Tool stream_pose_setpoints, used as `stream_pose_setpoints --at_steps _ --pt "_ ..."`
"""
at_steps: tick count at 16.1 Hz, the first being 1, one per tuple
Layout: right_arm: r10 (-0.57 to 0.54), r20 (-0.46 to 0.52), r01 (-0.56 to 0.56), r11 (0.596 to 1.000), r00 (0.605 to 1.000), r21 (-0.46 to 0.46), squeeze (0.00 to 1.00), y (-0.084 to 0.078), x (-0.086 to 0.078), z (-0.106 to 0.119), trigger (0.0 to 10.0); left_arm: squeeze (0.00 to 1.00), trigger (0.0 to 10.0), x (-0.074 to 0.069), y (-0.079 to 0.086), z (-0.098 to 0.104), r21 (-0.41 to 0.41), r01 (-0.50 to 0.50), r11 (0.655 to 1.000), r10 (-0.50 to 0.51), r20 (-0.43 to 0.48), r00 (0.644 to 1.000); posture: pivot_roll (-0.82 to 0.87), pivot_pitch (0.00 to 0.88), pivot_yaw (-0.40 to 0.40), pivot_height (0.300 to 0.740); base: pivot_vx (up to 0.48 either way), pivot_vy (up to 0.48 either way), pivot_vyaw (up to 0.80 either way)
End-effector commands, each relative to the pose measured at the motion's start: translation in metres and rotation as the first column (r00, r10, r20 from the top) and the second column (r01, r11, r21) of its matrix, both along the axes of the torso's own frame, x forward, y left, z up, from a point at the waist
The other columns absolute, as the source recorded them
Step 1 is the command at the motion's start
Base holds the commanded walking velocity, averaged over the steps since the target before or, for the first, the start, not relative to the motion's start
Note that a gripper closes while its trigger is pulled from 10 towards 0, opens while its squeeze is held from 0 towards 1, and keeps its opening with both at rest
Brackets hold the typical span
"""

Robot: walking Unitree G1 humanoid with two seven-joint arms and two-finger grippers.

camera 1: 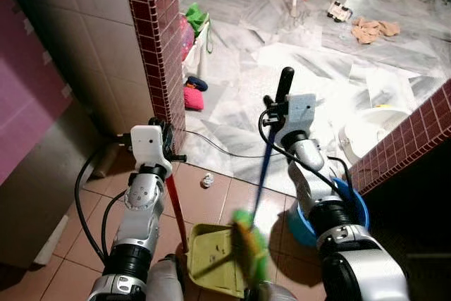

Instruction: Sweep floor

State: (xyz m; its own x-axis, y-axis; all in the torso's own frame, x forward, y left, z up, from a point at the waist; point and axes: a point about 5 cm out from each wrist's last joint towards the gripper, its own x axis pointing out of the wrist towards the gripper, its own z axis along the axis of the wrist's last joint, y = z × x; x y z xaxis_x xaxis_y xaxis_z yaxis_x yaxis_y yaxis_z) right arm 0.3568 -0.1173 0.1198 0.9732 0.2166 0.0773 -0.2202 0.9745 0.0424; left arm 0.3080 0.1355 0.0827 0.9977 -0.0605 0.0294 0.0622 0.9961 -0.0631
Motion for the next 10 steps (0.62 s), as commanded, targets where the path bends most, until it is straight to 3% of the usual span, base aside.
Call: stream_pose_setpoints --at_steps 1,5,6,7,10 --pt "0.009 0.05 -0.011 0.999 0.999 0.031 0.0 -0.004 0.004 0.015 10.0 0.0 10.0 0.005 -0.001 0.007 -0.004 0.002 1.0 -0.002 0.02 1.0 0.01 0.082 -0.05 0.74 0.0 0.0 0.0" --pt "0.144 0.052 -0.145 0.989 0.988 0.018 0.0 -0.005 0.005 0.026 10.0 0.0 10.0 0.007 0.003 0.007 0.036 -0.054 0.998 0.054 0.008 0.999 0.0 0.079 -0.051 0.74 0.0 0.0 0.0" --pt "0.159 0.066 -0.156 0.986 0.985 -0.053 0.0 -0.006 0.005 0.029 10.0 0.0 10.0 0.007 0.004 0.011 0.033 -0.054 0.998 0.054 0.016 0.998 0.0 0.079 -0.051 0.74 0.0 0.0 0.0" --pt "0.153 0.074 -0.144 0.983 0.986 -0.111 0.0 -0.009 0.006 0.028 10.0 0.0 10.0 0.007 0.004 0.016 0.034 -0.044 0.998 0.043 0.024 0.999 -0.01 0.08 -0.051 0.74 0.0 0.0 0.0" --pt "0.038 0.091 -0.023 0.987 0.995 -0.161 0.0 -0.019 0.008 0.025 10.0 0.0 10.0 0.001 0.009 0.029 0.062 -0.018 0.998 0.017 0.02 1.0 0.0 0.081 -0.054 0.74 0.0 0.0 0.0"
